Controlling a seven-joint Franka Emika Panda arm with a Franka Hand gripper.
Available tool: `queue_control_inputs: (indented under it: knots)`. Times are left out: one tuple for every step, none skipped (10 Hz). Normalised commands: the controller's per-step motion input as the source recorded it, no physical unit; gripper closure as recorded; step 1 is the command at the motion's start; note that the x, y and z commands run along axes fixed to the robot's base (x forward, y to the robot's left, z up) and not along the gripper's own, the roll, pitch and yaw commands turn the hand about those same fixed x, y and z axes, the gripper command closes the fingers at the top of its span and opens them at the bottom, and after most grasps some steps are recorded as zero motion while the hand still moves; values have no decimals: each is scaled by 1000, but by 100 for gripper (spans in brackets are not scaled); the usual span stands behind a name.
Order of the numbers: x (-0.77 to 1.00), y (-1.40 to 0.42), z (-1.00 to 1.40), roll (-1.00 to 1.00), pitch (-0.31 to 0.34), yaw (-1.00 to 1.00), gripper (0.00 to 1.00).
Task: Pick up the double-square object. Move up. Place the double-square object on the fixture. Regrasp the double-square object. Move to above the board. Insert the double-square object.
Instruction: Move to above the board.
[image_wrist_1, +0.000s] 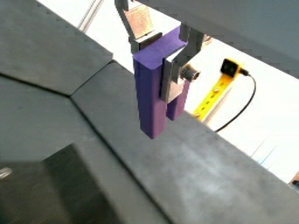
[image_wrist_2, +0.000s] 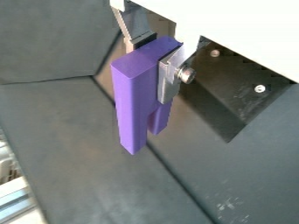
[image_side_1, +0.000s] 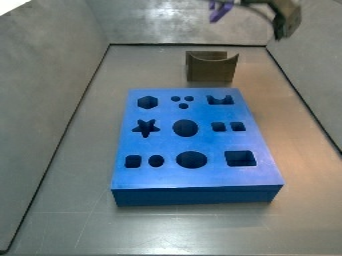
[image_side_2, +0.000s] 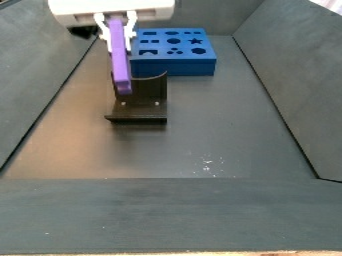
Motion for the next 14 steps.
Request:
queue_control_inputs:
  knots:
    - [171, 212, 1000, -19, 65, 68, 100]
    - [169, 208, 1000, -23, 72, 67, 100]
    - [164, 192, 1000, -27, 96, 64, 100]
    - [162, 185, 1000, -28, 106, 65, 100]
    - [158, 170, 1000, -36, 119, 72, 100]
    - [155, 163, 1000, -42, 125, 82, 100]
    - [148, 146, 1000, -52, 130, 94, 100]
    - [147, 140, 1000, -56, 127, 100, 100]
    - [142, 121, 1000, -62, 129, 115, 100]
    - [137, 112, 1000, -60, 126, 118, 100]
    - [129, 95, 1000, -60, 110, 126, 100]
    - [127, 87, 1000, -61, 105, 127, 100]
    - [121, 68, 1000, -62, 100, 128, 100]
    - [119, 53, 1000, -65, 92, 123, 100]
